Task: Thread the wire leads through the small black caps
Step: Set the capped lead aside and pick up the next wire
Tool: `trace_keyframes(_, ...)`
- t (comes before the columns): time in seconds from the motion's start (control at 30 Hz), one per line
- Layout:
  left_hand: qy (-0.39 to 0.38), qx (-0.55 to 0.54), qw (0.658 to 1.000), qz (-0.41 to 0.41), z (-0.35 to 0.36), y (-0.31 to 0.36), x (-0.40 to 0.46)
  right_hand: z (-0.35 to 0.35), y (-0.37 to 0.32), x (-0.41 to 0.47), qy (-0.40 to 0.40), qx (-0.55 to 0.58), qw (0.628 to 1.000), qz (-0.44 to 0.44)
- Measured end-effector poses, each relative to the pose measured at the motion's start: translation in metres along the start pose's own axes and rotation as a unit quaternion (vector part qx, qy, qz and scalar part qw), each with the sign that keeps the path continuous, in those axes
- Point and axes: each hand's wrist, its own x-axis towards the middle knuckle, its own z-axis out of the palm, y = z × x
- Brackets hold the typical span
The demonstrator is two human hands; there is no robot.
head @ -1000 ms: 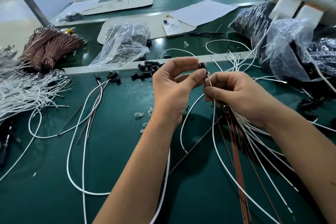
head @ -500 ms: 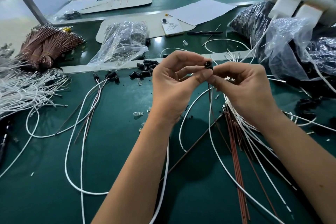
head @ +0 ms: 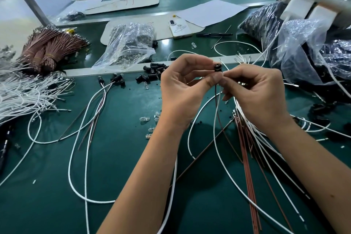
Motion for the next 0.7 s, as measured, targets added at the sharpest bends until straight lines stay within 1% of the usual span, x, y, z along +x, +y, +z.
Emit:
trace_keyframes(0.27, 0.001, 0.002, 1.0, -0.002, -0.0008, -0.0003, 0.0, -0.0004, -0.0036, 0.0007, -0.013, 0.029, 0.999, 0.029)
trace_keyframes(0.7, 0.001, -0.009, 1.0, 0.001, 0.0008, 0.0028, -0.0006, 0.0016, -0.004, 0.002, -0.044, 0.021, 0.999, 0.003)
